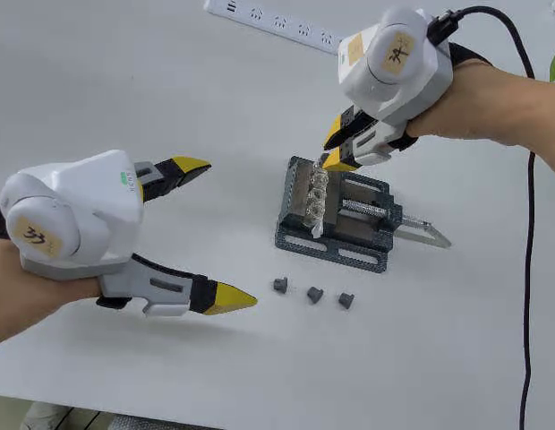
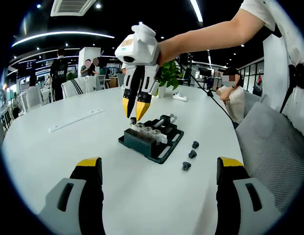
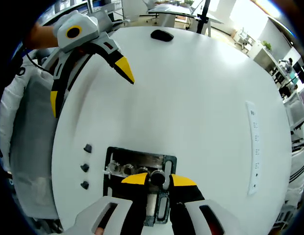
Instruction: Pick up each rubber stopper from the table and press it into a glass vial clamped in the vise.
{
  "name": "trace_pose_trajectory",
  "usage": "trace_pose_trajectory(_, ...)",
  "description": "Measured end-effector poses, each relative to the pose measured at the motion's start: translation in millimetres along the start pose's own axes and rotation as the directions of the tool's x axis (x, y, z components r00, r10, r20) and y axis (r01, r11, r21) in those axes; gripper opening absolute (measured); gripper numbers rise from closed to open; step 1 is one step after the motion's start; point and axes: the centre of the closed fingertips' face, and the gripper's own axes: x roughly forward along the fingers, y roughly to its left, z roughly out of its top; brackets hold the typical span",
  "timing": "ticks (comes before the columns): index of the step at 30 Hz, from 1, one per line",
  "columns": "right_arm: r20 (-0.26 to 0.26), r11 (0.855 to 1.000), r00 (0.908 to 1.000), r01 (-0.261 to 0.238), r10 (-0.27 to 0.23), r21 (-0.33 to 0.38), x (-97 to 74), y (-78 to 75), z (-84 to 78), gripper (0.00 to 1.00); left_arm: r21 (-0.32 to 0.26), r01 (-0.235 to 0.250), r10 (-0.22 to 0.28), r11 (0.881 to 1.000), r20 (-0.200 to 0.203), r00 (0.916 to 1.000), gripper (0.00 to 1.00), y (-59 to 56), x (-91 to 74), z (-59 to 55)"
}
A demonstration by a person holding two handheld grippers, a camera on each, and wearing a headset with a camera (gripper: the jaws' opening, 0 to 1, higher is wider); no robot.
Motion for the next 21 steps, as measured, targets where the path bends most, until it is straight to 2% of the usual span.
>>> trace_pose_trajectory(3, 0.016, 1.000, 0.9998, 0.007, -0.007, 0.001, -2.3, -1.9, 2.2, 0.12, 0.000, 0.000, 0.000, 1.000, 0.000, 1.0000, 0.97, 0.1, -0.3, -0.6)
trace_pose_trajectory(8, 0.027, 1.000, 0.9996, 0.011, -0.011, -0.006, -11.8, -1.5, 2.2, 0.05, 0.000, 0.001, -0.001, 1.000, 0.003, 1.0000, 0.97, -0.7, -0.3, 0.9)
trace_pose_trajectory(13, 0.022, 1.000, 0.9997, 0.010, -0.010, -0.010, -10.7, -0.3, -1.7, 0.01, -0.001, 0.003, -0.003, 1.000, 0.006, 1.0000, 0.96, -2.1, 0.2, 2.7)
trace_pose_trajectory(21, 0.021, 1.000, 0.9998, 0.000, 0.001, -0.015, -7.3, -0.2, 0.3, 0.02, -0.002, 0.005, -0.005, 1.000, 0.005, 1.0000, 0.97, -1.4, 0.6, 3.4)
